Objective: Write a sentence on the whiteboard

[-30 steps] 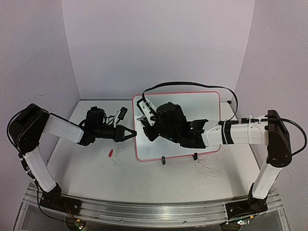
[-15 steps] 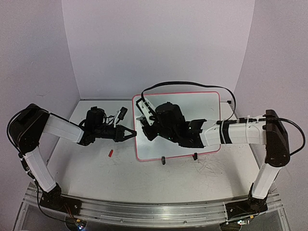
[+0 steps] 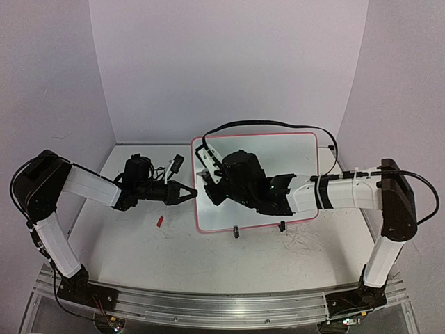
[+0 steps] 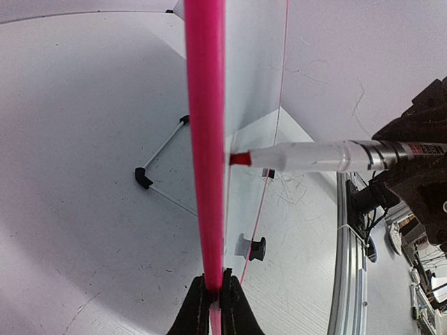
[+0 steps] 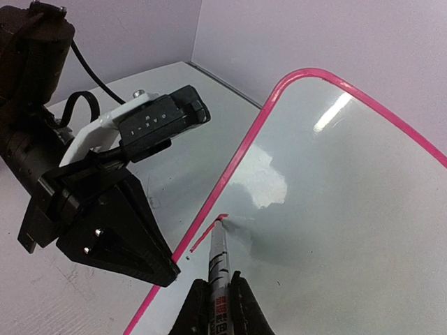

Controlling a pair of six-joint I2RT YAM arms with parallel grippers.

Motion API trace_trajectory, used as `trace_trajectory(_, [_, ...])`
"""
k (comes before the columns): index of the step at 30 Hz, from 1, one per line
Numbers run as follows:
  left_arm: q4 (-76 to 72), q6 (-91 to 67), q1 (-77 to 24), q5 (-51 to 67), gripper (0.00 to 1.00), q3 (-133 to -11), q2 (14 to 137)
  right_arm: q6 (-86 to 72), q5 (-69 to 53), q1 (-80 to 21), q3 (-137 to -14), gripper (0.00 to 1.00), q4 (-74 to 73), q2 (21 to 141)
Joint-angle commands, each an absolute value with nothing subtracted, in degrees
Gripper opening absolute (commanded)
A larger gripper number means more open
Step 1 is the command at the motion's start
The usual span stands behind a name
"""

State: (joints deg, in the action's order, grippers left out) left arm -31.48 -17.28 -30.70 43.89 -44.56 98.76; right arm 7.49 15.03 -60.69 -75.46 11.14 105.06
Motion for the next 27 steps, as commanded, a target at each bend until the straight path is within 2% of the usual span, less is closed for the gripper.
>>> trace_trajectory(1, [-32.24,-15.47,-30.94,44.74,0.0,-45.62,96.85,7.37,17.21,-60.39,-76.48,0.0,12.45,105.33])
trace_trajectory(27, [-31.82,-15.22,-30.94,44.41,0.0,-45.79,96.52,4.46,16.37,-60.45,-72.05,0.0,10.99,103.46])
